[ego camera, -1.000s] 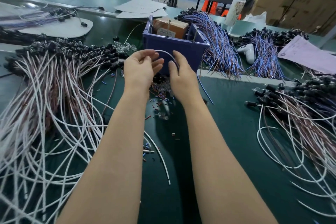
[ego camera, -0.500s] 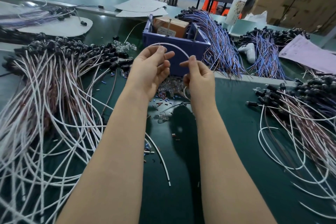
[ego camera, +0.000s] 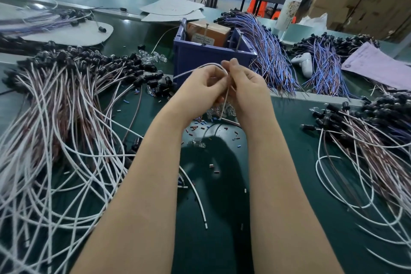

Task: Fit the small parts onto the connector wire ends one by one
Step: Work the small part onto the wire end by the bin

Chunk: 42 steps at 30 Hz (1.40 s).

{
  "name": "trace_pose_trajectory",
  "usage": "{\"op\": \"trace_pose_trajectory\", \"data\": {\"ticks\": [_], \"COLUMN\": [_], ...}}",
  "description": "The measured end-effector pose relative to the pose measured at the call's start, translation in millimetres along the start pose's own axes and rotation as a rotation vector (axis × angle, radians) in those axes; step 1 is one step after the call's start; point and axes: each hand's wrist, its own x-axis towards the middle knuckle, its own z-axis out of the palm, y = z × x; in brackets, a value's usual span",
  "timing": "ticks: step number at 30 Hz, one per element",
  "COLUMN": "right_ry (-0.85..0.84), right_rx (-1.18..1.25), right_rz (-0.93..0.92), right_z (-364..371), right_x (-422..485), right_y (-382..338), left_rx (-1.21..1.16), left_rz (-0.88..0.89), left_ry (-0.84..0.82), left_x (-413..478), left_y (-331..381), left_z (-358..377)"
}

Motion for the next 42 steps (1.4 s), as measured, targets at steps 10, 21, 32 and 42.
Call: {"op": "trace_pose_trajectory", "data": {"ticks": [10,21,32,42], "right_ry": [0.076,0.318,0.351,0.356], "right_rx": [0.440,0.309,0.068,-0.038], "right_rz": [-0.019,0.071,0.080,0.015], "right_z": [-25,-43,-46,-37], "right_x": [-3,10,16,19], "right_y": [-34,-15,10,-6], "left_rx": [0.355,-0.353,0.060,0.130], "left_rz": [-0.010,0.059,0.054,0.076], "left_ry": [0.235,0.679,0.679,0.671], "left_x": [-3,-6,16,31], "left_y": [19,41,15,8], "left_z": [-24,-41,-22,-17]}}
